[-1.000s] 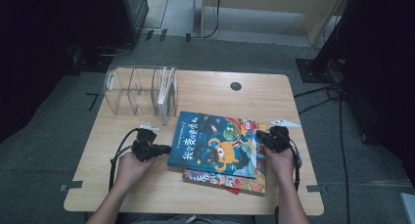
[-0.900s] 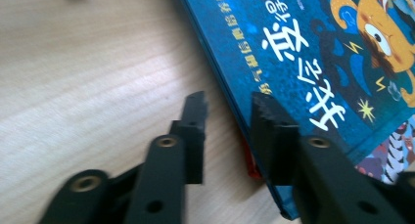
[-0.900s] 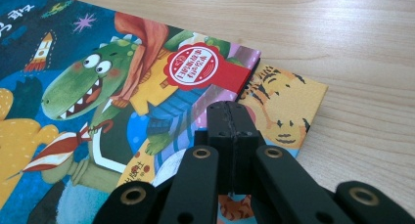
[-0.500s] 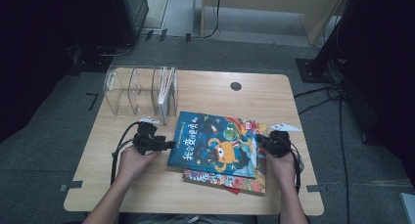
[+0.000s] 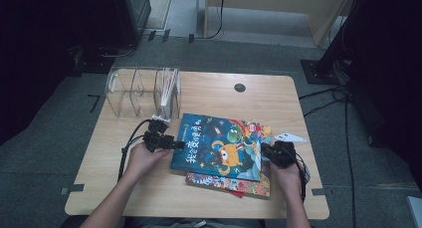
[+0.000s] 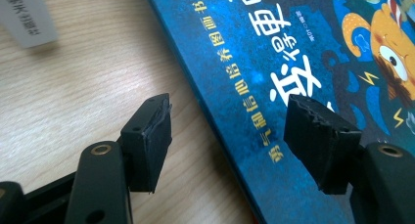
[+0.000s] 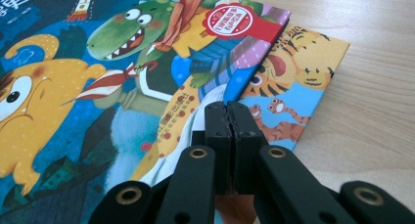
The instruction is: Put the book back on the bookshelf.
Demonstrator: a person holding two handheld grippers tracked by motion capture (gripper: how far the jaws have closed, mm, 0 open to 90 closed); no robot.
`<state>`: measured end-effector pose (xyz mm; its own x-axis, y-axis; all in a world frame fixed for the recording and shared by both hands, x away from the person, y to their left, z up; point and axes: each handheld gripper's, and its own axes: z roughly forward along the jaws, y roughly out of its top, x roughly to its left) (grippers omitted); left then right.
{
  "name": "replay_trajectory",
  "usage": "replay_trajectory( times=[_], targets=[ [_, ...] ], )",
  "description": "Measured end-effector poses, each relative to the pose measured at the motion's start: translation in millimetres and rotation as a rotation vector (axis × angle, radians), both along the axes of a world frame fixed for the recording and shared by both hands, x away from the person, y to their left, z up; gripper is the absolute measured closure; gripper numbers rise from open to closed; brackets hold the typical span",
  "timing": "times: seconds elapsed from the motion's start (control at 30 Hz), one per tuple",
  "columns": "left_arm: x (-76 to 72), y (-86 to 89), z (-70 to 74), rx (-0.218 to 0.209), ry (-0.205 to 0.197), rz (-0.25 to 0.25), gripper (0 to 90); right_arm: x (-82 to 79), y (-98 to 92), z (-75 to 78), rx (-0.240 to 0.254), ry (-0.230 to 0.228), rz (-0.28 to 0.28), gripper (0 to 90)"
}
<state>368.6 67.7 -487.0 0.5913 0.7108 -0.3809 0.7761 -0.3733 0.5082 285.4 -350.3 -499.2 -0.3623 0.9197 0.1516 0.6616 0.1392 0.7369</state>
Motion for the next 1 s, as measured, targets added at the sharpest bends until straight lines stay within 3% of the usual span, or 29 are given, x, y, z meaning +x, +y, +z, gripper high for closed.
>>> replay_trajectory(
  times=[0.33,0.73,0.83,1.0],
  targets=[
    [6.7,-7.3,-5.8,-0.040,0.048,-0.004,34.8,-6.2,2.3,-1.0,0.000,-0.008,-0.008,90.0],
    [3.8,-12.7,-6.8,-0.036,0.051,-0.008,32.2,-4.3,3.7,-1.5,0.005,-0.010,-0.007,90.0],
    [4.1,-14.4,-8.7,-0.045,0.073,-0.005,29.7,-3.8,3.4,-1.8,0.010,-0.010,-0.006,90.0],
    [-0.4,-16.7,-0.6,0.006,0.079,0.002,29.3,-2.8,2.8,-2.4,0.020,-0.009,0.011,90.0]
  ],
)
